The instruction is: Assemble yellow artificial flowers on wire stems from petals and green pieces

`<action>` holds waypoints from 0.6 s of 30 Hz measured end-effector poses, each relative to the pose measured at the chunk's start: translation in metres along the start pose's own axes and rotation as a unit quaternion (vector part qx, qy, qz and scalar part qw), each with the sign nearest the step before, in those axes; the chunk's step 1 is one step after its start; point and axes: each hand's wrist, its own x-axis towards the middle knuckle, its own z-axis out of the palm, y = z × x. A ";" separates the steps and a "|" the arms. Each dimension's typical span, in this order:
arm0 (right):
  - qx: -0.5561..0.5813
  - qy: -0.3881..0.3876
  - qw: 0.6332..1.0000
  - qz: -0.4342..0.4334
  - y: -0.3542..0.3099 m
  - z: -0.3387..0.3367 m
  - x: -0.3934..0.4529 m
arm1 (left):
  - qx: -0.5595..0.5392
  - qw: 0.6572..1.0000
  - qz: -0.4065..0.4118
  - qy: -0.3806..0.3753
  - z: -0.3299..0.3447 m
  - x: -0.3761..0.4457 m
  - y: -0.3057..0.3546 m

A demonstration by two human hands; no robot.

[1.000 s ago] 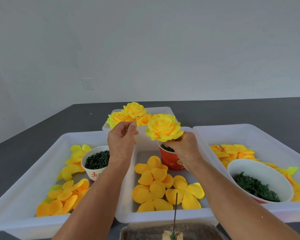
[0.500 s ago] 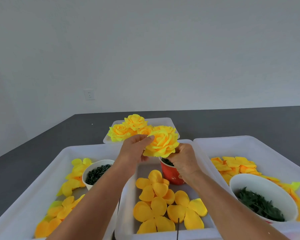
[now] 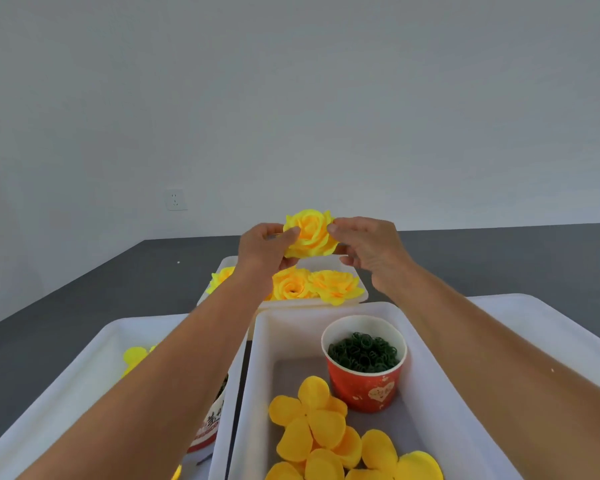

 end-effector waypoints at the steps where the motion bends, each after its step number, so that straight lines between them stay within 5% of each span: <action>1: -0.017 0.008 1.000 -0.009 0.001 0.002 0.010 | 0.011 1.000 0.014 0.009 0.002 0.009 -0.002; 10: -0.124 0.033 0.992 -0.004 0.046 0.012 0.066 | 0.183 0.980 0.074 0.022 0.009 0.064 -0.039; 14: -0.183 0.057 0.981 -0.014 0.070 0.017 0.077 | 0.422 0.897 0.128 0.014 0.010 0.073 -0.054; 18: -0.332 0.036 0.943 0.003 0.086 0.021 0.084 | 0.548 0.814 0.190 -0.040 0.009 0.075 -0.069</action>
